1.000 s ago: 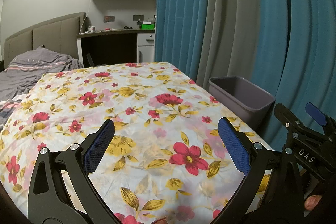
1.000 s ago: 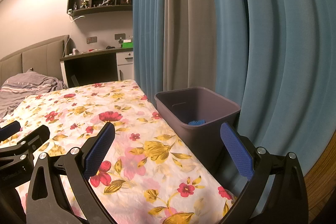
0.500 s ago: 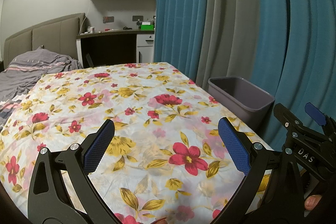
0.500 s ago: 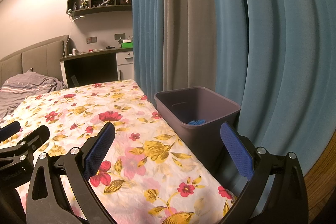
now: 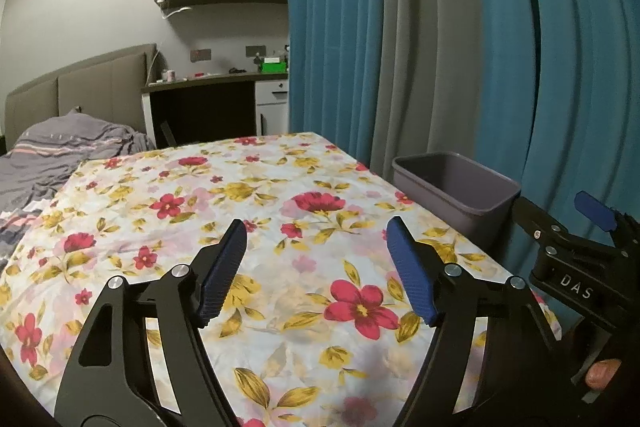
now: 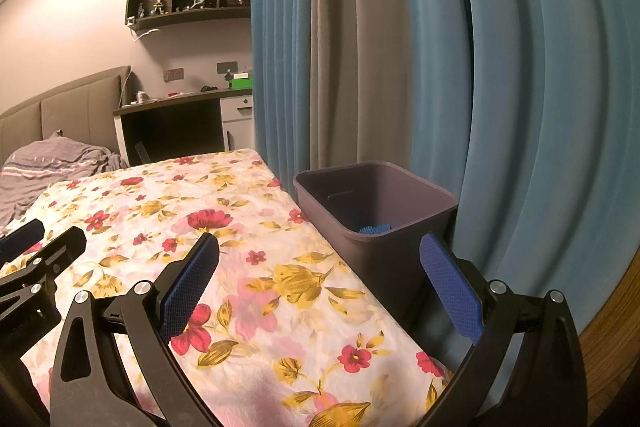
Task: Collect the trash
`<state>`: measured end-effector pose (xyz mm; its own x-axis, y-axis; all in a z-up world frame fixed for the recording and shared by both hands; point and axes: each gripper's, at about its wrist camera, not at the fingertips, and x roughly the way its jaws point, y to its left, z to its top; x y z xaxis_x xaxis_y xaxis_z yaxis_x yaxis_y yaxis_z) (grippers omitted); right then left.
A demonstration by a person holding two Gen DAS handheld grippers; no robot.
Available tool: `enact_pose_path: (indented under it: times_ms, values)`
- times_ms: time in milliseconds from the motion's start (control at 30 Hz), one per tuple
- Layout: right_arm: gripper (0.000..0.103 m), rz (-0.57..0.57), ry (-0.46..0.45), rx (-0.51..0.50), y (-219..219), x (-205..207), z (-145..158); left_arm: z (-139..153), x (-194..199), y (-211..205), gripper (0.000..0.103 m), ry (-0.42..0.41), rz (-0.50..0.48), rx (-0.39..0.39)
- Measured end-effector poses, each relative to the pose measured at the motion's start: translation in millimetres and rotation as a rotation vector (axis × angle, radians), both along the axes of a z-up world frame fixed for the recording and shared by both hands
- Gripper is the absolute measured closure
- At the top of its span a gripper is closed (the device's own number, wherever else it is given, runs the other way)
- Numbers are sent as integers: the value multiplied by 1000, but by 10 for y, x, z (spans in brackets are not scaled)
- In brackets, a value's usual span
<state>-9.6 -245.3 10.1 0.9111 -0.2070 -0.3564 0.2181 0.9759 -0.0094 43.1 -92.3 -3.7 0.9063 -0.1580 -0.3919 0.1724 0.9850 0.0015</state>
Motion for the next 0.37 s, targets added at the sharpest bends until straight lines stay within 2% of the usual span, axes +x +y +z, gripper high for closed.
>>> enact_pose_path:
  times_ms: [100, 200, 233, 367]
  values:
    - [6, 0, 7, 9, 20, 1, -16, -14, 33, 46, 29, 26, 12, -23]
    - [6, -1, 6, 8, 39, -5, -14, -23, 29, 110, 10, 23, 56, -32]
    - [6, 0, 6, 7, 19, 0, -16, -23, 24, 135, 6, 17, 74, -40]
    - [6, 5, 12, 15, 66, -9, -43, -43, 26, 240, 6, 36, 106, -50]
